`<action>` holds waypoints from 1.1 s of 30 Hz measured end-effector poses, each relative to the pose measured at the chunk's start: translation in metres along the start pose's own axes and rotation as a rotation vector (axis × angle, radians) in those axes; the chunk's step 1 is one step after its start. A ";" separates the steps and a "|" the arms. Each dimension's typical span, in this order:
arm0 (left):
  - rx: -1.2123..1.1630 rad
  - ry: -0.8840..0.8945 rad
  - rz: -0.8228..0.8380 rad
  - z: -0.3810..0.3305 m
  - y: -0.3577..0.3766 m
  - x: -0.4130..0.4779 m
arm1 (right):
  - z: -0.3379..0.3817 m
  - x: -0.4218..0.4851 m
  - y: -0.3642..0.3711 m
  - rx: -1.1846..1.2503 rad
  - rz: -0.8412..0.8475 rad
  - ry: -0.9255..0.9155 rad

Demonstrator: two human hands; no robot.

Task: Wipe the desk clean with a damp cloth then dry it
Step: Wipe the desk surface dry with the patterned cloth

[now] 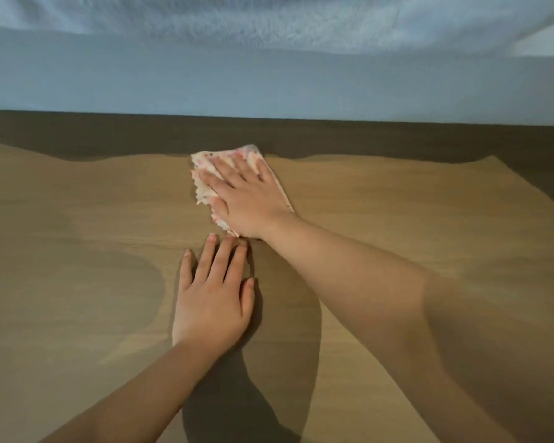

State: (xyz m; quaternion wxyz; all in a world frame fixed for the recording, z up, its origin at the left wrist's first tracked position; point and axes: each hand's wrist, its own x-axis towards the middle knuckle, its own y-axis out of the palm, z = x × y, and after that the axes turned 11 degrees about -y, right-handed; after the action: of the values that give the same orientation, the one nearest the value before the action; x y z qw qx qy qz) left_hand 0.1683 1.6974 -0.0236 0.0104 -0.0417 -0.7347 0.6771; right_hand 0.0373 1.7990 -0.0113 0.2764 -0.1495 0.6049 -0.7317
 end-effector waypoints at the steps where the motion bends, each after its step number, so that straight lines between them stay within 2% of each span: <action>1: -0.002 0.009 -0.005 0.001 0.001 0.001 | -0.012 0.007 -0.003 -0.014 0.006 0.016; 4: -0.003 0.006 -0.006 0.002 0.003 0.001 | -0.076 0.005 -0.012 0.015 -0.033 0.278; 7: -0.003 -0.018 0.018 0.001 0.002 0.000 | -0.138 -0.034 -0.018 -0.051 -0.058 0.500; 11: 0.002 -0.039 0.027 -0.001 0.000 -0.001 | -0.149 -0.093 -0.021 0.031 -0.092 0.753; 13: -0.008 -0.037 0.030 -0.002 0.000 -0.002 | -0.116 -0.111 -0.017 -0.006 -0.090 0.714; 14: -0.010 -0.032 0.035 -0.002 0.000 -0.001 | -0.093 -0.119 -0.011 -0.027 -0.062 0.633; 17: 0.000 -0.049 0.049 -0.007 -0.003 0.000 | -0.024 -0.151 0.015 -0.061 -0.016 0.175; 19: -0.057 -0.134 0.065 -0.018 -0.007 0.003 | -0.022 -0.176 0.016 -0.083 0.001 0.075; 20: -0.094 -0.164 0.077 -0.025 -0.008 0.006 | -0.040 -0.186 0.015 -0.105 0.013 0.115; 21: -0.108 -0.156 0.074 -0.033 -0.010 0.008 | -0.063 -0.197 0.014 -0.116 0.012 0.228; 24: -0.089 0.005 0.045 -0.063 -0.011 0.016 | -0.119 -0.223 -0.002 0.024 -0.050 0.737; 25: -0.085 0.027 0.065 -0.074 -0.010 0.021 | -0.119 -0.224 -0.005 0.050 -0.064 0.819; 26: -0.077 0.028 0.089 -0.084 -0.009 0.027 | -0.108 -0.223 -0.003 0.033 -0.047 0.814; 27: -0.070 0.016 0.112 -0.093 -0.007 0.033 | -0.092 -0.222 0.002 -0.008 -0.040 0.719; 30: -0.050 -0.026 0.136 -0.108 0.000 0.041 | -0.054 -0.229 0.018 -0.062 0.008 0.263; 31: -0.047 -0.034 0.132 -0.108 0.002 0.041 | -0.063 -0.233 0.015 -0.065 0.029 0.222; 33: -0.043 -0.036 0.113 -0.106 0.005 0.040 | -0.106 -0.239 0.010 -0.085 0.016 0.374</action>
State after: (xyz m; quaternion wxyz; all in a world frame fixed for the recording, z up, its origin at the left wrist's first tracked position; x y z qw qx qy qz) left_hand 0.1362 1.8064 -0.0213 -0.0417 -0.0712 -0.7454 0.6615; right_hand 0.1722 2.0228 -0.0168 0.1584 -0.0177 0.6771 -0.7184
